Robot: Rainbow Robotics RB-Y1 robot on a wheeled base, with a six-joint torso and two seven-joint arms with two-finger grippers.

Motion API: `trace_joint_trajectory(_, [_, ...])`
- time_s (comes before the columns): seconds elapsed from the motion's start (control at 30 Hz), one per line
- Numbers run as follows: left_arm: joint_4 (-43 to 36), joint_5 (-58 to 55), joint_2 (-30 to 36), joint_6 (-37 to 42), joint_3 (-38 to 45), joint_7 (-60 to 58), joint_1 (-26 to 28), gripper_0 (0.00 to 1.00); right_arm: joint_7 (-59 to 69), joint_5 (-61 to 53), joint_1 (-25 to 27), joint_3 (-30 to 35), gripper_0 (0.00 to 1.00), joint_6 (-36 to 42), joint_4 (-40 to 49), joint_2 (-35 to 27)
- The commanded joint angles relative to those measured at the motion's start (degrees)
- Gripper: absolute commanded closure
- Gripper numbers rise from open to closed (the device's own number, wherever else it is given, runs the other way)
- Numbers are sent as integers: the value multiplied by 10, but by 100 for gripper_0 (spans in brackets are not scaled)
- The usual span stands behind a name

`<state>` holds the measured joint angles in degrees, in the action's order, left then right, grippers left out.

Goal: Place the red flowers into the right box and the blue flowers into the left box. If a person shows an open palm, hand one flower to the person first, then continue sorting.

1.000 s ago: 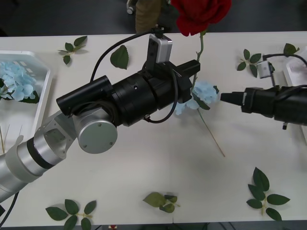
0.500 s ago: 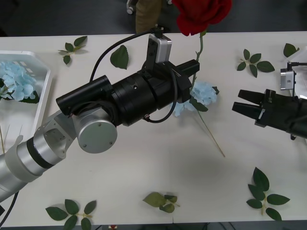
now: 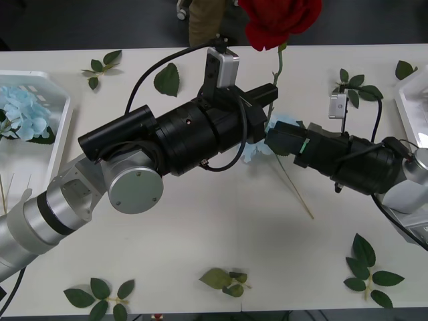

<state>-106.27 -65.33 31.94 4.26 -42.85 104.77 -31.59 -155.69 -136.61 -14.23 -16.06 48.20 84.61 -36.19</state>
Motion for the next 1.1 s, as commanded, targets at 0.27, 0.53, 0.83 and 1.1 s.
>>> trace_joint_trajectory(0.27, [-8, -3, 15, -8, -3, -26, -25, 100, 7, 33, -76, -6, 20, -27, 17, 28])
trace_joint_trajectory(0.53, [-8, -6, 15, -8, -4, -27, -25, 100, 7, 39, -89, -13, 84, -22, 21, 26])
trace_joint_trajectory(0.83, [-8, -6, 14, -8, -7, -27, -25, 100, 7, 52, -85, -15, 100, -8, 21, 26])
trace_joint_trajectory(1.1, [-8, -10, 14, -8, -8, -32, -24, 0, 7, 50, -85, -13, 100, -17, 21, 11])
